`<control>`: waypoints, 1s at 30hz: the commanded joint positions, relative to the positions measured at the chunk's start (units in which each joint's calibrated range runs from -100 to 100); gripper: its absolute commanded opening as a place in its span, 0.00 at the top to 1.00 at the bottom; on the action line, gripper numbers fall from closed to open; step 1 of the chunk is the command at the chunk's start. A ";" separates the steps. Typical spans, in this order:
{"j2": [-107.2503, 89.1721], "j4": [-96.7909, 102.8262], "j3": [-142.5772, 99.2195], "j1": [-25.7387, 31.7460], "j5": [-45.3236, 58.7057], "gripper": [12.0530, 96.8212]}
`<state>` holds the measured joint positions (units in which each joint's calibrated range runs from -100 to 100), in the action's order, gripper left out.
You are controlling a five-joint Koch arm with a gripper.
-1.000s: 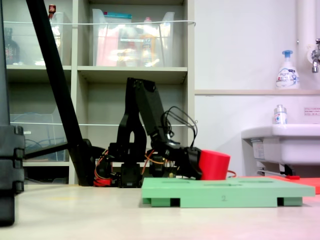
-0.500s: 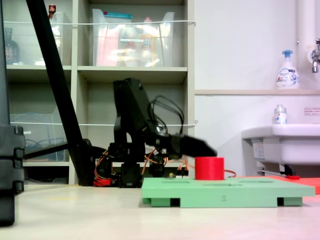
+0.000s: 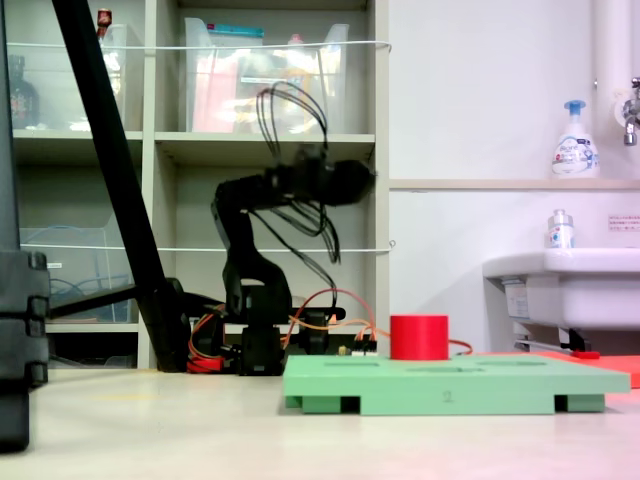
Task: Put the cylinder block into the corresponding hole
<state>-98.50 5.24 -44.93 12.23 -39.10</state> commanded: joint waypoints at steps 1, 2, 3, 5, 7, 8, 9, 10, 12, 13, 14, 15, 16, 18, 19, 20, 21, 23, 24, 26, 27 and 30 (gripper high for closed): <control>-1.37 0.68 2.66 -4.49 10.79 0.60; -1.37 0.59 2.66 -5.86 13.24 0.60; -1.37 0.40 2.66 -6.79 14.85 0.60; -1.50 0.30 1.36 -8.16 18.80 0.60; -1.50 0.20 -3.92 -8.30 23.98 0.60; -1.50 0.20 -6.62 -8.55 24.91 0.60; -1.50 0.40 -9.31 -9.38 26.23 0.60; -1.50 0.49 -11.50 -9.82 28.23 0.60; -1.50 0.97 -16.79 -10.60 32.43 0.60; -1.50 0.97 -19.18 -10.94 34.19 0.60; -1.50 1.07 -21.87 -11.28 35.95 0.60; -1.50 1.07 -25.16 -11.58 37.66 0.60; -1.50 1.07 -28.25 -11.72 39.02 0.59; -1.50 1.45 -36.73 -11.92 41.51 0.58; -1.50 1.65 -40.61 -11.92 42.30 0.58; -1.50 1.65 -44.00 -11.92 42.44 0.58; -1.50 1.65 -47.09 -11.92 42.44 0.58; -1.50 1.65 -52.08 -11.87 42.49 0.58; -1.50 1.65 -54.17 -11.92 42.64 0.58; -1.50 1.65 -55.07 -11.92 42.98 0.58; -1.50 1.55 -55.07 -11.92 43.03 0.58; -1.50 1.55 -55.07 -11.92 42.98 0.58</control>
<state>-99.59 7.29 -98.63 0.32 3.39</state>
